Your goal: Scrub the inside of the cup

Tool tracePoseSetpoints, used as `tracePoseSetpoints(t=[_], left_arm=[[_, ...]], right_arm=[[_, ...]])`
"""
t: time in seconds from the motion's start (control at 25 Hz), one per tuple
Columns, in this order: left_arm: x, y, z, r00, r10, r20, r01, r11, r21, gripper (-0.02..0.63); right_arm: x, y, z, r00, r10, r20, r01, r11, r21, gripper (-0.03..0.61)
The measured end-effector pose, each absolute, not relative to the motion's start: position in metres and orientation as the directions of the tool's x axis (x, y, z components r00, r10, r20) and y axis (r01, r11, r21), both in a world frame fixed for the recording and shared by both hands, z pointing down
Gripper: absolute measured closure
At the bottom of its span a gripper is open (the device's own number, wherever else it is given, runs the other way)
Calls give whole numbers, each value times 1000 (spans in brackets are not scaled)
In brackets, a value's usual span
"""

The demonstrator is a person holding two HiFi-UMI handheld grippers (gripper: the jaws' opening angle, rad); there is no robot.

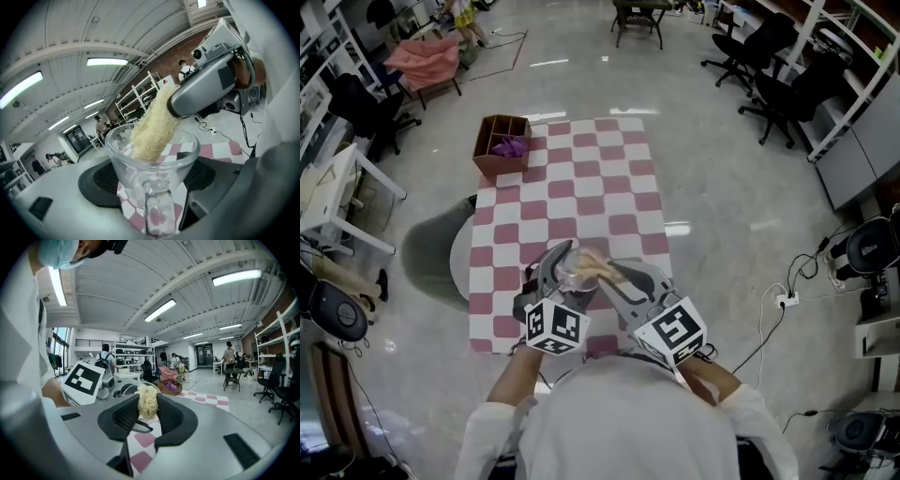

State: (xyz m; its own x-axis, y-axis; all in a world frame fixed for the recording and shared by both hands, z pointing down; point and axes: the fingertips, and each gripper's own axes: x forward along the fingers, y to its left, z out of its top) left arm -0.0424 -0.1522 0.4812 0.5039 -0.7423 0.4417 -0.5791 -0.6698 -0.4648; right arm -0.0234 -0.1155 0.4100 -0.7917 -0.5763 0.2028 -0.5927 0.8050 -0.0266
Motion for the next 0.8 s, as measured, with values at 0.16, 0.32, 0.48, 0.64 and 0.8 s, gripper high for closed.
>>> tracePoseSetpoints(t=[0.16,0.32,0.48,0.64,0.8], left_arm=[[-41,-153,477,485,-751,448,-531,-660,-531,235],[-38,-153,479,490,-745,454,-507,-666,-547,235],[-37,-153,483,493,-739,459,-503,-673,-542,235],[-32,-150,486,503,-728,467,-482,-684,-547,235],[-30,-146,486,509,-725,465,-477,-687,-548,235]], right_arm=[[-23,-114,415,-776,-577,256,-596,803,2,463],[-30,-105,417,-789,-549,275,-576,818,-19,463],[-36,-101,418,-797,-537,277,-563,826,-20,463],[-36,-108,412,-793,-550,264,-570,821,-2,463],[-30,-120,412,-769,-576,278,-592,806,32,463]])
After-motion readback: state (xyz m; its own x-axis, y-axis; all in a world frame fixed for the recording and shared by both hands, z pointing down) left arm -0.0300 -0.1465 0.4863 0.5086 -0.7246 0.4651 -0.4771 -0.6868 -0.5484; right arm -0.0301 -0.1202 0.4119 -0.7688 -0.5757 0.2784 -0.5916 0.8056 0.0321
